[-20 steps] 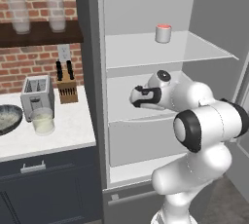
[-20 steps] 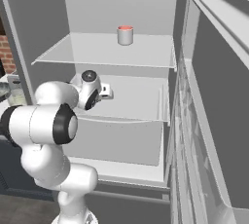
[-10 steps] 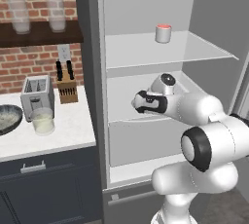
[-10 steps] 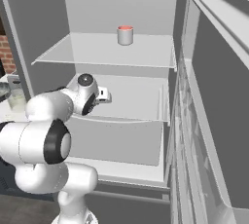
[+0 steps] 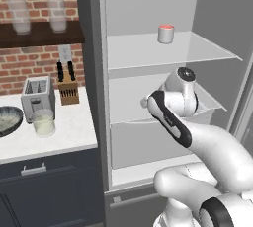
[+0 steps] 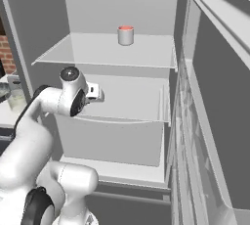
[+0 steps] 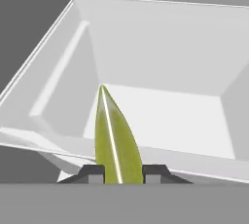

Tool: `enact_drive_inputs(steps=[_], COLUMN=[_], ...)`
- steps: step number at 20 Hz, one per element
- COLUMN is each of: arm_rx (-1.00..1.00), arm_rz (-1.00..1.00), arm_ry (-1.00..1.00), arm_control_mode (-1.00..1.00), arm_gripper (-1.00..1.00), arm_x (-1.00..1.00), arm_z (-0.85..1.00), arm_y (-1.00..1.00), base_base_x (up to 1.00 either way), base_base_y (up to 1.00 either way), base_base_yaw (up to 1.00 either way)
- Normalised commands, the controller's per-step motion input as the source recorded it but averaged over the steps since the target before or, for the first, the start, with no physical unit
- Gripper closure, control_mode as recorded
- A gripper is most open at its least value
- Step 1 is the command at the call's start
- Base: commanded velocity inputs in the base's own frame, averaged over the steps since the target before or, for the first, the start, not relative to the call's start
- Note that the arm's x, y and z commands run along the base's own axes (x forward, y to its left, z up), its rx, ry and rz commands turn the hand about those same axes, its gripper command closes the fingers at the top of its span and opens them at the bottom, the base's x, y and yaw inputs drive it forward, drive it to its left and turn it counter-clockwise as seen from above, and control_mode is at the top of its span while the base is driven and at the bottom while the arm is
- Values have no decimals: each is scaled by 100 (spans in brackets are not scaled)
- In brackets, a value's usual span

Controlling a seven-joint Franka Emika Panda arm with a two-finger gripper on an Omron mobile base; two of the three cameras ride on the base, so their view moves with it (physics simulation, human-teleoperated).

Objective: Grab a lemon wedge from the fridge and one ice cube from the ice bowl, and put them in the glass of lemonade.

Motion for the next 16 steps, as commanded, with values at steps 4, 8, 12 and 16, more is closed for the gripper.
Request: enact_drive_inputs(steps=[4,8,12,16], arm_rx=[0,0,0,0], arm_rz=[0,0,0,-3], arm_ry=[20,16,15,7], arm_control_mode=[-100,-100,-100,-100], arm_gripper=[100,100,100,100], arm_x=[-99,-100,-100,-100], arm_z=[100,82,38,0], arm_y=[-10,-13,-14,-9], base_base_x=[0,0,0,0], base_base_y=[0,0,0,0], base_base_yaw=[0,0,0,0])
